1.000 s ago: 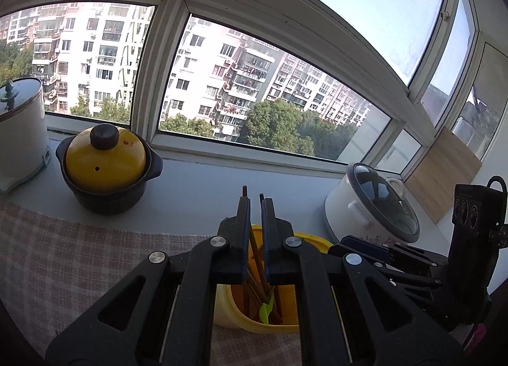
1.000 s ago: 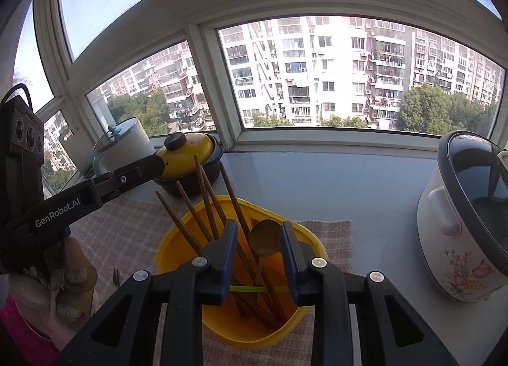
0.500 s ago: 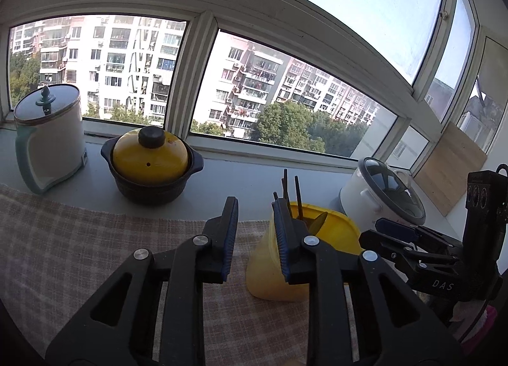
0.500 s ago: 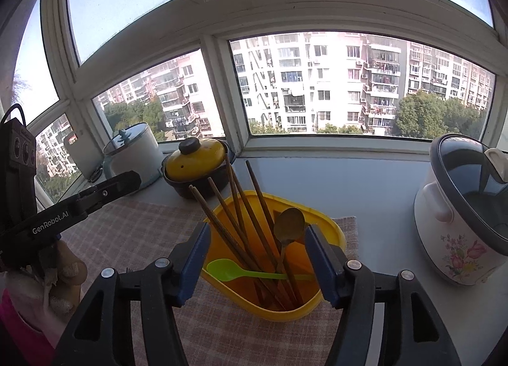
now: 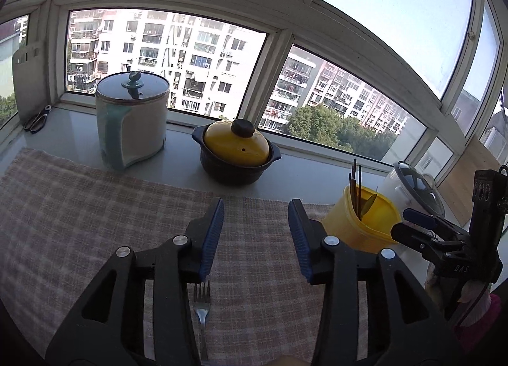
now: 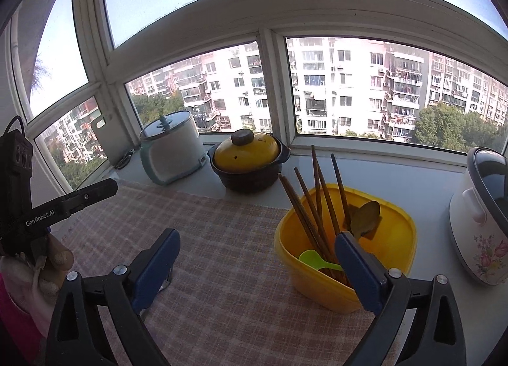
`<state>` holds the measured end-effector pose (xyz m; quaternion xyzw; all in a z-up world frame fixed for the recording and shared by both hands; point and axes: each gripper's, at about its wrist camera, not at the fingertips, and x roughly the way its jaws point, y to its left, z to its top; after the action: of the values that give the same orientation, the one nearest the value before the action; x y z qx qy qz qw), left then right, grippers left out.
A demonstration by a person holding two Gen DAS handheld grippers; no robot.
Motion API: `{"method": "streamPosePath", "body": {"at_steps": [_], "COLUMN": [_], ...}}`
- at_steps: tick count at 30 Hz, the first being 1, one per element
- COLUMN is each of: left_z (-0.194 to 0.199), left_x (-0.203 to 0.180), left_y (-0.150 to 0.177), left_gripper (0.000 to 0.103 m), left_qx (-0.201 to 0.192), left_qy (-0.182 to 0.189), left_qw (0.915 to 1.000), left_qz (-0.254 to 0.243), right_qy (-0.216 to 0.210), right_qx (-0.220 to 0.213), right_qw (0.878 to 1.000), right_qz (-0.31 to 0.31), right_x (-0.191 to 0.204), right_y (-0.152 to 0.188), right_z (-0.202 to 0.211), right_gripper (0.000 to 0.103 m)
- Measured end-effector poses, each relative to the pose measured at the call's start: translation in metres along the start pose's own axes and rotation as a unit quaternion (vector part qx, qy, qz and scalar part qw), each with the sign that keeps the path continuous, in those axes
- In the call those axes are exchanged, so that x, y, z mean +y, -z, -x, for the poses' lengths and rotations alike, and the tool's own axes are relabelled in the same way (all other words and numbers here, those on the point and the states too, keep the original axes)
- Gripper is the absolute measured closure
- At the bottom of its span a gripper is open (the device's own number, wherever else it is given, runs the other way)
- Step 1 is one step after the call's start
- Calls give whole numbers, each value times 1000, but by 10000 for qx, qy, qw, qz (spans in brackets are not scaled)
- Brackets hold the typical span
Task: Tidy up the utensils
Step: 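Move the open right tool down over the steel fork on the cloth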
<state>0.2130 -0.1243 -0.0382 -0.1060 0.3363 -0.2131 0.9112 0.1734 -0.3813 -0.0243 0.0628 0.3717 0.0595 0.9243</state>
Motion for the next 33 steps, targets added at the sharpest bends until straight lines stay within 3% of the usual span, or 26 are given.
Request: {"method": "streamPosePath", "body": {"at_steps": [13, 21, 26, 33], "left_z": [41, 51, 47, 39], "left_x": [75, 106, 119, 132], "left_y": [50, 88, 115, 145], "left_gripper": [61, 61, 61, 61], "left_qx": [329, 683, 1057, 1442], "left_qy": [-547, -640, -515, -438], "left_qw": [9972, 9933, 9885, 9800], "left_qz": [397, 675, 946, 1297], "right_qy": [-668, -1033, -1171, -1233], "right_qx": [734, 1714, 2395, 2972], "right_qw": [9949, 9795, 9638, 9468], "right_qz": [183, 233, 12, -58], "right_x": [60, 97, 112, 132], "right_y": [9, 36, 60, 81], "right_z": [-54, -107, -141, -175], "right_gripper": [4, 22, 40, 59]}}
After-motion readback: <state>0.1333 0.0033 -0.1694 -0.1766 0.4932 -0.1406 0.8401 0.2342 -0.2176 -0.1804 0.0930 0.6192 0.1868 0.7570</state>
